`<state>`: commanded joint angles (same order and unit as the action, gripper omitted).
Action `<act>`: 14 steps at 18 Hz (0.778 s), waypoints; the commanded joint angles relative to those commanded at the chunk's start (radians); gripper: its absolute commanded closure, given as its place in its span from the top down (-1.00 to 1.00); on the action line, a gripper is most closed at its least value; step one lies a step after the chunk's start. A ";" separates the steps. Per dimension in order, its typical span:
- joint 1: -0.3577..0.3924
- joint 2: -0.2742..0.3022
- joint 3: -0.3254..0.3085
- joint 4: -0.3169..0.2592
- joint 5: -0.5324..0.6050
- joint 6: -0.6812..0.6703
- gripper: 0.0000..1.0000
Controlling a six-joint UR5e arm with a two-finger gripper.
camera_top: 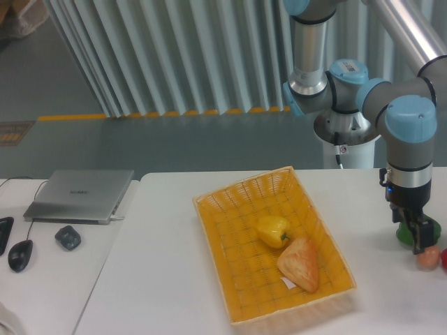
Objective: Place the triangular bread on the table
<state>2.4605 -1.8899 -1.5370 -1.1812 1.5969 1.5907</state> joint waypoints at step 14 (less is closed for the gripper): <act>-0.012 0.000 -0.020 0.011 -0.002 -0.002 1.00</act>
<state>2.4482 -1.8899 -1.5570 -1.1704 1.5953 1.5892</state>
